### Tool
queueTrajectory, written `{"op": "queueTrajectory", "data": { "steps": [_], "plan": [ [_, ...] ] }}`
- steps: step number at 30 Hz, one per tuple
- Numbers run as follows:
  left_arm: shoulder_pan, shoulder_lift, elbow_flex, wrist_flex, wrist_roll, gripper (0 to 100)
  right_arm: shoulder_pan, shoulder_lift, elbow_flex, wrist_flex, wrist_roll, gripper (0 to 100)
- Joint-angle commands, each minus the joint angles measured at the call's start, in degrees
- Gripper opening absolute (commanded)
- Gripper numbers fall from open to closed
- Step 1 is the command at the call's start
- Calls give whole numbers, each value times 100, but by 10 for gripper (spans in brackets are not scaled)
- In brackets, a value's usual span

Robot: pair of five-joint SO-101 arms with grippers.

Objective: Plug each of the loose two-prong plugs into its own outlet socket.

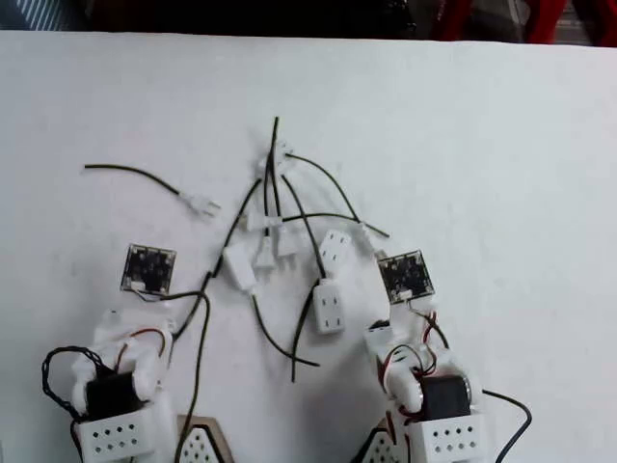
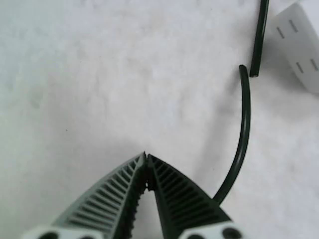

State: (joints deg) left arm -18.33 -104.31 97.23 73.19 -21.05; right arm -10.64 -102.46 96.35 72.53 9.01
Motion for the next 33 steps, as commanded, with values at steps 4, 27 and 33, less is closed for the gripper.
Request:
{"op": "queueTrajectory", "data": {
  "steps": [4, 27, 33],
  "plan": [
    [-40, 4, -26, 35, -26, 24, 40, -57, 53, 22, 18, 29],
    [-31, 4, -26, 35, -44, 24, 1552, -13, -1670, -646, 105, 34],
    [-31, 4, -26, 35, -44, 24, 277, 4, -1837, -716, 677, 87]
  ]
}}
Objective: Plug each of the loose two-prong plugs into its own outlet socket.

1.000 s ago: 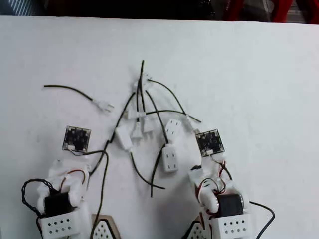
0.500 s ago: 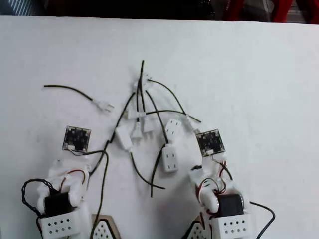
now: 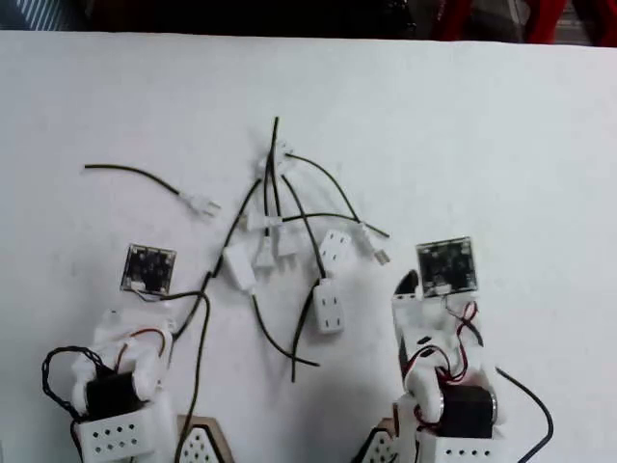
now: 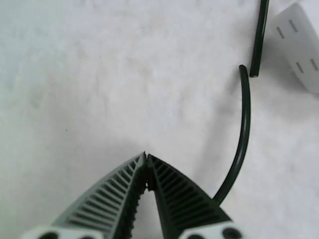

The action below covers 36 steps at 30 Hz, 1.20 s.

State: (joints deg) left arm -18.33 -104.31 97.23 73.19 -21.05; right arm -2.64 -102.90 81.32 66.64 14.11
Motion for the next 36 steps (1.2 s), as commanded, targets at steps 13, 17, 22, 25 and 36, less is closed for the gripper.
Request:
{"op": "queueTrajectory", "data": {
  "steps": [13, 17, 22, 25, 36],
  "plan": [
    [-31, 4, -26, 35, -44, 24, -1367, 5068, -3473, 4, 211, 84],
    [-31, 4, -26, 35, -44, 24, -1367, 6905, -4554, 136, 738, 84],
    [-40, -4, -26, -9, -53, 24, -1358, 8752, -5582, 163, 1029, 99],
    [-57, -4, -26, -9, -53, 24, -1358, 9587, -6066, 251, 1196, 150],
    [-66, -4, -26, -9, -44, 24, -1323, 11688, -7508, 505, 1310, 130]
  ]
}}
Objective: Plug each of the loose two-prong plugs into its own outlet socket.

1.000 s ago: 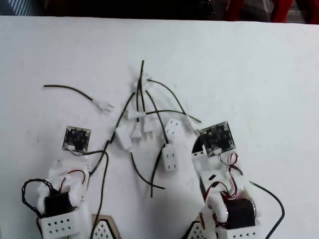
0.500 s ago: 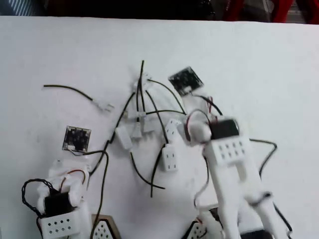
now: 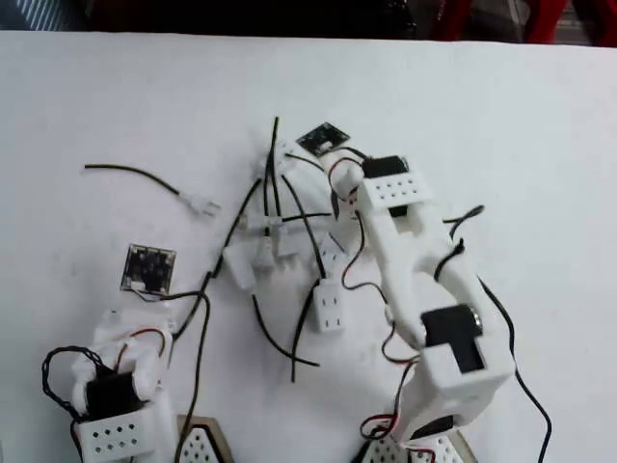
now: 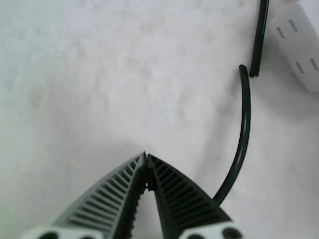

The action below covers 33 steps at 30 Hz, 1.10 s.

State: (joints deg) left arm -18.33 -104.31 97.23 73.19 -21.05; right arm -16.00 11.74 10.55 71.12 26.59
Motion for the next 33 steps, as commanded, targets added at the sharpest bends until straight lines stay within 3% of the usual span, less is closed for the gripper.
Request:
{"op": "queueTrajectory", "data": {
  "steps": [1, 9, 24, 33],
  "plan": [
    [-66, -4, -26, -9, -44, 24, 22, 356, -501, 57, 62, 128],
    [-66, -4, -26, -9, -35, 24, 418, 936, -853, 57, 62, 127],
    [-66, -4, -26, -9, -35, 24, 514, 936, -835, 435, 185, 126],
    [-66, -4, -26, -9, -35, 24, 567, 954, -826, 418, 334, 56]
  ]
}}
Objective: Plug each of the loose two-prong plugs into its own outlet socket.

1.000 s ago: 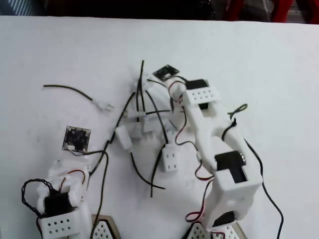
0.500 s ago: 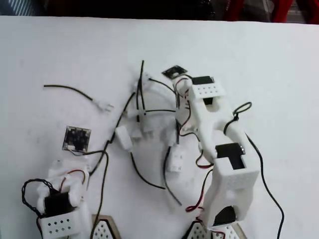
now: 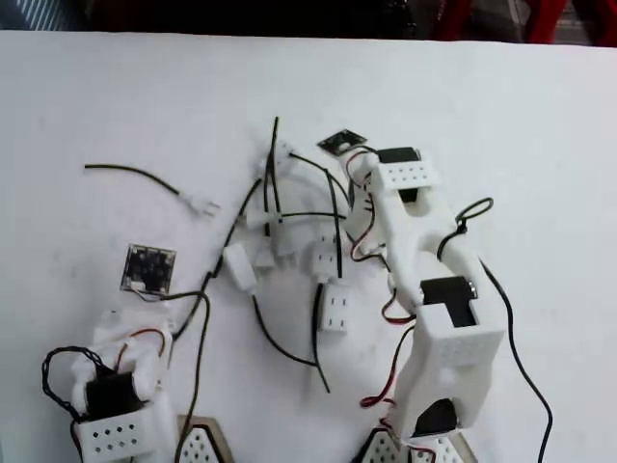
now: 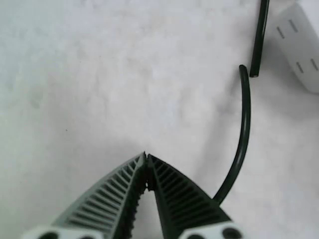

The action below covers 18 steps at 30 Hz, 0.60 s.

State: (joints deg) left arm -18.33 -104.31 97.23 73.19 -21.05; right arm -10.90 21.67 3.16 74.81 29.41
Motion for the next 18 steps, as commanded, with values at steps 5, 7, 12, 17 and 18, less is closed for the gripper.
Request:
{"op": "queueTrajectory", "data": {
  "steps": [5, 7, 12, 17, 18],
  "plan": [
    [-66, -4, -26, -9, -35, 24, 57, -40, -88, 48, 53, 56],
    [-66, -4, -26, -9, -35, 24, 57, -40, -88, 48, 53, 56],
    [-66, -4, -26, -9, -44, 24, 57, -22, -79, 66, 62, 56],
    [-66, -4, -26, -9, -44, 24, 31, 409, -132, 66, 62, 55],
    [-66, -4, -26, 0, -44, 24, 48, 453, -149, 66, 62, 53]
  ]
}}
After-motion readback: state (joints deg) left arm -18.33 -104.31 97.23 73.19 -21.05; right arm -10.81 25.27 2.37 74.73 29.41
